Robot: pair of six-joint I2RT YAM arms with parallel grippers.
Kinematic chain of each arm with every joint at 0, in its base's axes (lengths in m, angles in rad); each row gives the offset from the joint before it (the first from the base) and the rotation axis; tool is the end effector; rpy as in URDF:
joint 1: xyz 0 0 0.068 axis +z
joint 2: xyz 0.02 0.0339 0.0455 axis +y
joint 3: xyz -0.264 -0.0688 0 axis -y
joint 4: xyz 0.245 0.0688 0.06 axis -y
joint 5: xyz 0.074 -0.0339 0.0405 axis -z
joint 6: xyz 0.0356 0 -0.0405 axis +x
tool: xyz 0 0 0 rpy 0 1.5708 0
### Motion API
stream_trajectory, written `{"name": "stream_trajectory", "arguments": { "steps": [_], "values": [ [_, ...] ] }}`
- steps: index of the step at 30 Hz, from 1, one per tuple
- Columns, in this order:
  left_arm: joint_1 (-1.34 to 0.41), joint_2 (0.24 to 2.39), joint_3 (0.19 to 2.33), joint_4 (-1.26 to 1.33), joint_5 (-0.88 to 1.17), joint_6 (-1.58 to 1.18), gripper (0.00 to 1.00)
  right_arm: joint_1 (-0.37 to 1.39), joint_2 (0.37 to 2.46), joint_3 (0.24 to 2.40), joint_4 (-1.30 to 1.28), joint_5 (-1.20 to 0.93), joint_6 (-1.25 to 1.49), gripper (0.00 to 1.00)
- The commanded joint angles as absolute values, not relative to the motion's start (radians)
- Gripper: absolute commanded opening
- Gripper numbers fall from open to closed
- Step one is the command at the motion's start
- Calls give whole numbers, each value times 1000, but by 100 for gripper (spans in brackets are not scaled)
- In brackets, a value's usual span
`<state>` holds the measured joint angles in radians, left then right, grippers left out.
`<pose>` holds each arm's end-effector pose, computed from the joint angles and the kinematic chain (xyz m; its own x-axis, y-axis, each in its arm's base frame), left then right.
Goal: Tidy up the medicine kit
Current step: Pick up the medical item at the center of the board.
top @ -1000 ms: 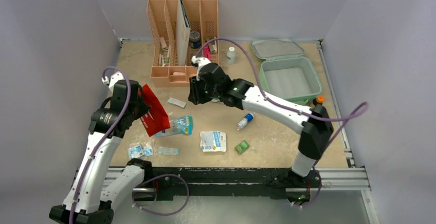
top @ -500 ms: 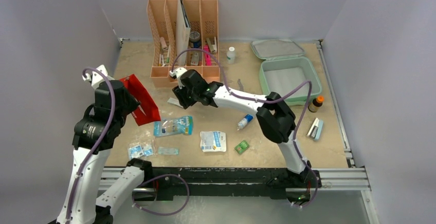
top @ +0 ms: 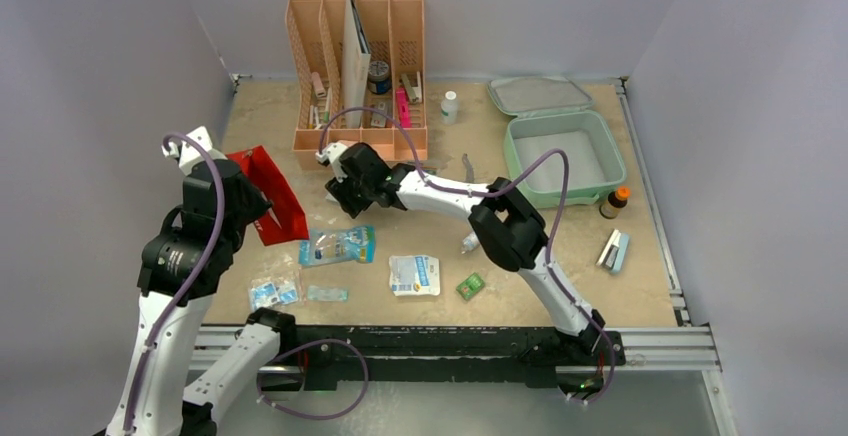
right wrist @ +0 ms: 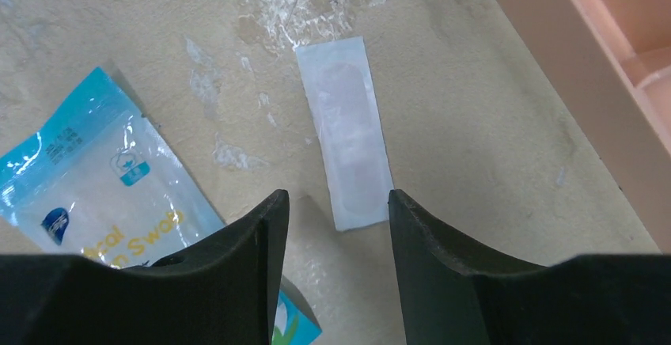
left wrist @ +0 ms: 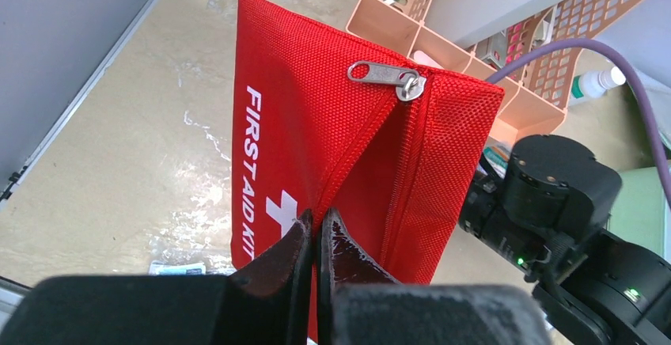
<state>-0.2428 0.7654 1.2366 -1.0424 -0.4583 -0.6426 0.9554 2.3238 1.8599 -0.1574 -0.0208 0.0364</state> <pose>0.1104 -0.0111 0.4038 -0.3328 -0.4712 -0.8168 -0.4311 0.8464 -0.3127 0.3086 0.4378 0.1864 -0.3659 -0.4545 -0.8121 -0.8134 0.5803 0.0417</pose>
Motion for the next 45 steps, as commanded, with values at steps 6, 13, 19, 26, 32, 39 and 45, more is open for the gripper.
{"name": "stream_trajectory", "arguments": {
  "steps": [6, 13, 19, 26, 32, 39, 45],
  "values": [
    [-262, 751, 1262, -1043, -494, -610, 0, 963, 2392, 1968, -164, -39, -46, 47],
    [-268, 754, 1261, -1040, -496, -605, 0, 971, 2396, 1938, -163, -6, -66, 36],
    [-270, 756, 1247, -1034, -469, -609, 0, 971, 2334, 1870, -114, -3, -17, 16],
    [-270, 751, 1224, -1018, -456, -604, 0, 969, 2260, 1799, -75, -12, 71, 0],
    [-270, 747, 1184, -994, -394, -611, 0, 942, 2157, 1760, -114, -6, 234, 0],
    [-270, 772, 1142, -942, -298, -644, 0, 903, 1906, 1630, -198, 29, 413, 0],
    [-269, 795, 1108, -900, -239, -675, 0, 899, 1668, 1480, -201, 2, 479, 0]
  ]
}}
